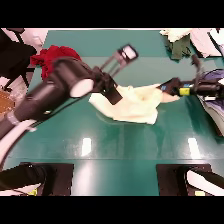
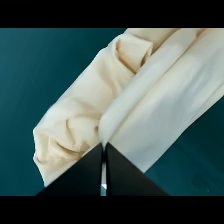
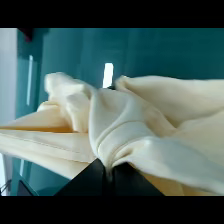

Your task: Fold the shirts.

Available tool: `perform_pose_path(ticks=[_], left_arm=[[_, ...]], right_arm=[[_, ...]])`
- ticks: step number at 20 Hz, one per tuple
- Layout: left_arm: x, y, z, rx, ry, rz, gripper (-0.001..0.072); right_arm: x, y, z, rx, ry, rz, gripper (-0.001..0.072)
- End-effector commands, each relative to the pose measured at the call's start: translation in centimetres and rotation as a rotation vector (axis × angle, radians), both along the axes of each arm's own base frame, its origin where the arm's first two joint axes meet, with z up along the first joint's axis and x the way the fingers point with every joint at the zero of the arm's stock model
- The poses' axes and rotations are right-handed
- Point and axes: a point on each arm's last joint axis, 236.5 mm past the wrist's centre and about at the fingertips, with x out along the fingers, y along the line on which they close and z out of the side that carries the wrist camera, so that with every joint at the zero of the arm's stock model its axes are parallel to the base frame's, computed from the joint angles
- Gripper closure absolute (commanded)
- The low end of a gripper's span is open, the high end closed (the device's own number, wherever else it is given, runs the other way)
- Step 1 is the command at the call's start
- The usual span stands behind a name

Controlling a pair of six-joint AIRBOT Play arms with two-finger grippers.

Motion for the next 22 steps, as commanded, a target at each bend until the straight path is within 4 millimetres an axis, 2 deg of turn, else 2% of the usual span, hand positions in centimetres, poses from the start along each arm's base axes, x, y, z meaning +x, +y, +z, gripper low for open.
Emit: perform_pose_path(ticks=[1, 4, 5, 7, 9, 12, 14, 15, 16, 18, 20, 22], left_arm=[[-0.5, 2.2, 9.5, -0.13, -0.212, -0.01, 0.0685], [-2.2, 6.0, 15.5, -0.165, -0.302, 0.032, 0.0685], [-3.2, 7.3, 16.8, -0.182, -0.306, 0.041, 0.0684], [-5.2, 9.2, 18.0, -0.252, -0.253, 0.093, 0.0684], [-7.8, 10.5, 17.6, -0.355, -0.1, 0.169, 0.0684], [-11.7, 11.9, 16.4, -0.398, 0.088, 0.211, 0.0683], [-12.2, 12.4, 16.7, -0.4, 0.089, 0.209, 0.0684], [-11.6, 12.6, 16.4, -0.381, 0.074, 0.225, 0.0684], [-10.6, 12.7, 15.7, -0.338, 0.05, 0.237, 0.0684], [-7.3, 12.2, 12.6, -0.19, 0.006, 0.257, 0.0684], [-4.7, 10.1, 6.8, -0.021, 0.035, 0.2, 0.0684], [-0.8, 9.8, -0.6, 0.144, 0.074, 0.178, 0.0684]], right_arm=[[-0.3, -0.7, 10.2, 0.039, -0.275, -0.051, 0.0686], [-3.4, -2.6, 19.1, -0.007, -0.467, -0.108, 0.0686], [-4.7, -3.5, 20.6, -0.065, -0.49, -0.139, 0.0687], [-7.2, -6.1, 21.8, -0.239, -0.481, -0.256, 0.0686], [-10.4, -7.7, 22.5, -0.398, -0.47, -0.344, 0.0686], [-15.7, -6.7, 23.7, -0.479, -0.469, -0.336, 0.0686], [-17.2, -5.5, 23.9, -0.443, -0.45, -0.311, 0.0686], [-16.8, -5.1, 23.2, -0.433, -0.424, -0.287, 0.0687], [-15.8, -4.9, 21.6, -0.429, -0.375, -0.26, 0.0686], [-12.8, -4.3, 16.4, -0.416, -0.224, -0.197, 0.0687], [-9.6, -3.3, 9.9, -0.429, -0.098, -0.129, 0.0686], [-6.7, -4.3, 3.2, -0.501, 0.018, -0.143, 0.0686]])
